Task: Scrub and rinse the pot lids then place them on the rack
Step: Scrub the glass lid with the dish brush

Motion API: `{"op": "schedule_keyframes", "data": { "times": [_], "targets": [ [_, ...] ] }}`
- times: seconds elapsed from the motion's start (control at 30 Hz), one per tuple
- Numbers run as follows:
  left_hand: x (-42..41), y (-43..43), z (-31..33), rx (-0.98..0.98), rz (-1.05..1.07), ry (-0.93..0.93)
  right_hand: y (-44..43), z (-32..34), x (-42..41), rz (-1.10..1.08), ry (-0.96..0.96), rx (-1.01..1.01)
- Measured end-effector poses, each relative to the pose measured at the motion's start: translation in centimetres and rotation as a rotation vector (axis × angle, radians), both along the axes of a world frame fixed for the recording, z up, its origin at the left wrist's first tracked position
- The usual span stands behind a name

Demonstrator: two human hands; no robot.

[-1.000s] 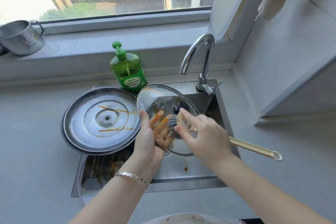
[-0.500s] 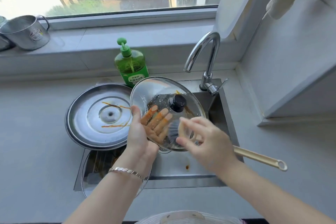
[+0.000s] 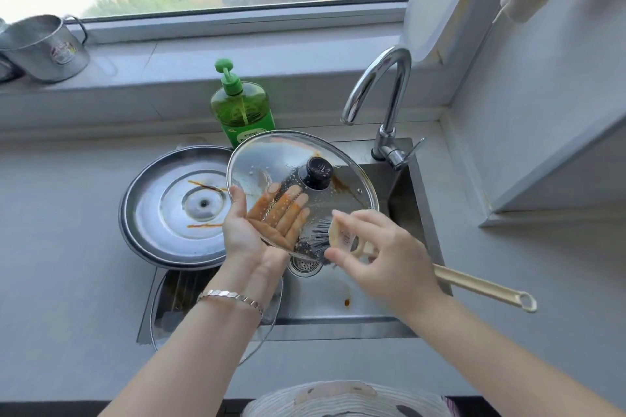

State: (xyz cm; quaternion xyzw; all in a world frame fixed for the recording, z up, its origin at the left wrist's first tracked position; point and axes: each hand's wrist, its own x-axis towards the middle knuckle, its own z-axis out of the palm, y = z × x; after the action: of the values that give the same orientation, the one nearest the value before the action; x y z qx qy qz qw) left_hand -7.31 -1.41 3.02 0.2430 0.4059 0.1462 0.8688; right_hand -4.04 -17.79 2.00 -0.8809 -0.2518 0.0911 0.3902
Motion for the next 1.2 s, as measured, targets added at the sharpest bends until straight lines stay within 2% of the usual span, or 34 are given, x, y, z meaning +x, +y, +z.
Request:
{"op": "schedule_keyframes", "data": {
  "times": [0.13, 0.27, 0.3, 0.4, 0.57, 0.7, 0.83, 0.97, 1.1, 1.2],
  "targets": [
    [-0.2, -0.1, 0.0, -0.003, -0.008, 0.009, -1.4, -0.5, 3.4, -0.231, 0.143, -0.079],
    [-0.2, 0.0, -0.2, 0.003, -0.015, 0.018, -0.6, 0.1, 0.5, 0.007, 0.042, -0.022],
    [-0.3, 0.1, -0.3, 0.008, -0.018, 0.013, -1.0, -0.1, 1.1, -0.010, 0.068, -0.042],
    [-0.6, 0.0, -0.3, 0.029, -0.045, -0.002, -2.2, -0.7, 4.7, -0.276, 0.216, -0.094],
    [-0.7, 0.0, 0.0, 0.032, -0.070, 0.006, -0.9, 0.0, 2.4, -0.052, 0.132, -0.027],
    [-1.2, -0.3, 0.1, 0.053, -0.109, -0.002, -2.0, -0.6, 5.8, -0.304, 0.274, -0.069],
    [-1.2, -0.4, 0.4, 0.044, -0.116, 0.014, -0.3, 0.3, 2.8, -0.070, 0.130, -0.001],
    [-1.7, -0.6, 0.3, 0.042, -0.149, 0.016, -1.5, -0.1, 5.9, -0.295, 0.244, -0.069],
    [-1.9, -0.7, 0.4, 0.013, -0.149, 0.030, -0.7, 0.5, 4.6, -0.127, 0.177, -0.036],
    [-2.0, -0.8, 0.6, 0.031, -0.169, 0.035, -1.5, 0.4, 6.6, -0.288, 0.236, -0.096]
  ]
}}
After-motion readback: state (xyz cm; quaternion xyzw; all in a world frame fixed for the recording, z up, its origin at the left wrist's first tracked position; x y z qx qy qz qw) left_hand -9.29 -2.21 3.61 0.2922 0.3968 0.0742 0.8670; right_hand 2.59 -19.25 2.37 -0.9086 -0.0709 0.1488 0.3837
